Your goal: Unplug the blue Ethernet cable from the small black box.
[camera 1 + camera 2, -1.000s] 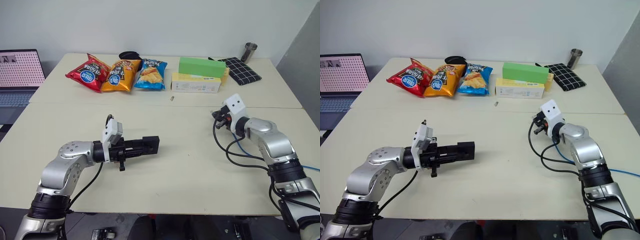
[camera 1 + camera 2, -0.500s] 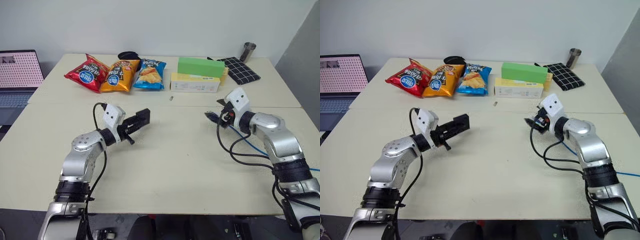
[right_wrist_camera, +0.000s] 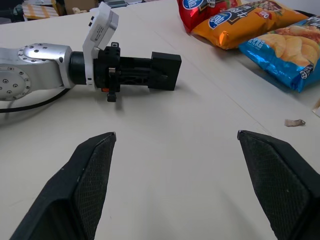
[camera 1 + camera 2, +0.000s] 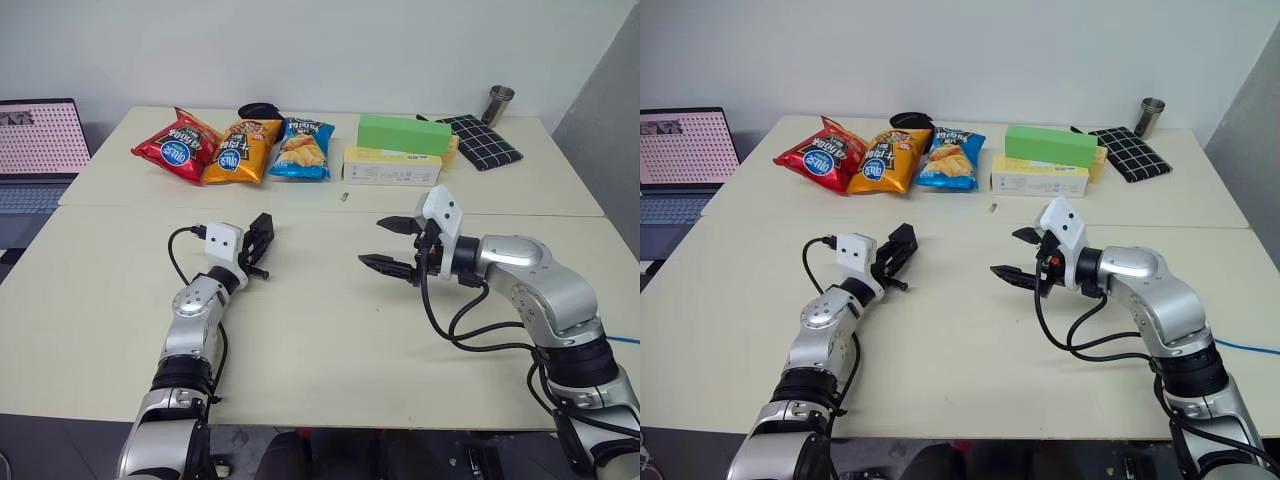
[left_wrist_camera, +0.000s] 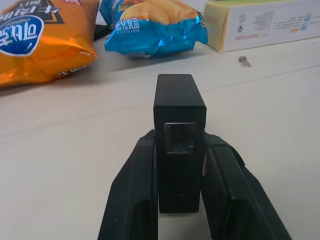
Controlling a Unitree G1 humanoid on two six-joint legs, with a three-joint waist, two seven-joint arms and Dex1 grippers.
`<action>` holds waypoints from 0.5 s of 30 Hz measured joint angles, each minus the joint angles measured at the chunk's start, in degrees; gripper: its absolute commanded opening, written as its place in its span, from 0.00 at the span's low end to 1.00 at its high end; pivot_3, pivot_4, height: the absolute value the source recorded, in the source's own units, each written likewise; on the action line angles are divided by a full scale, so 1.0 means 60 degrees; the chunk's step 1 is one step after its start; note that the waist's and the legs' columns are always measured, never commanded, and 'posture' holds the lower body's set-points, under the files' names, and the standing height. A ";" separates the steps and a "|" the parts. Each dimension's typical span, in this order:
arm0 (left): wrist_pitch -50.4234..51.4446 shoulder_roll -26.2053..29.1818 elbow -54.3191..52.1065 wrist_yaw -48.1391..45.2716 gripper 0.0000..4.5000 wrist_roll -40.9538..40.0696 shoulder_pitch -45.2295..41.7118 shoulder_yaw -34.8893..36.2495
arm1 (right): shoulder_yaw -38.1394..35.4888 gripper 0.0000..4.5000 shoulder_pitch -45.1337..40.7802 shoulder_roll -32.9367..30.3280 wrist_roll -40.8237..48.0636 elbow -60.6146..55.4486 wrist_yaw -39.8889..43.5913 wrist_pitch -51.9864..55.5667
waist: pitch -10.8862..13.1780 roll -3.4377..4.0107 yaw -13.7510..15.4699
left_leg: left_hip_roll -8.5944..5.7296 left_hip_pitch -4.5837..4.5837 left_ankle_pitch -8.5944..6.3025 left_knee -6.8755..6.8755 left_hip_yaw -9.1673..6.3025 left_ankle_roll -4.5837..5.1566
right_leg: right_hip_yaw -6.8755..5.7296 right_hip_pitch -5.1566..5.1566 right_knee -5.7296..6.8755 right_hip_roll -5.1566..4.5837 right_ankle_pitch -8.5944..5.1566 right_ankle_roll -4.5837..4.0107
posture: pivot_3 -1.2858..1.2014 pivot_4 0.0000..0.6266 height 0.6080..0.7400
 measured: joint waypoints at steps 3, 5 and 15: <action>0.0019 -0.0014 0.0065 -0.0108 0.53 -0.0043 0.0022 0.0001 | 0.0000 0.92 0.0000 0.0001 0.0000 -0.0027 -0.0082 0.0058 | 0.0000 0.0000 -0.0004 | 0.0001 0.0000 0.0000 -0.0001 -0.0001 0.0000 | -0.0002 0.0000 0.0000 0.0000 0.0000 0.0000 | 0.52 0.24 1.00; 0.0075 -0.0011 0.0003 -0.0160 0.63 -0.0087 0.0117 0.0031 | 0.0001 0.92 0.0000 0.0003 0.0000 -0.0060 -0.0098 0.0115 | 0.0000 0.0000 -0.0007 | 0.0002 0.0001 0.0000 -0.0002 -0.0001 -0.0001 | -0.0003 -0.0001 0.0001 0.0000 0.0000 0.0000 | 0.52 0.24 1.00; 0.1495 0.0926 -0.2763 -0.0505 0.85 -0.0196 0.2189 0.0095 | -0.0010 0.92 0.0192 0.0047 0.0067 -0.0311 -0.0326 0.0386 | -0.0001 0.0002 -0.0036 | 0.0008 0.0004 0.0000 -0.0009 -0.0005 -0.0001 | -0.0002 -0.0001 0.0003 0.0001 0.0000 0.0000 | 0.52 0.24 1.00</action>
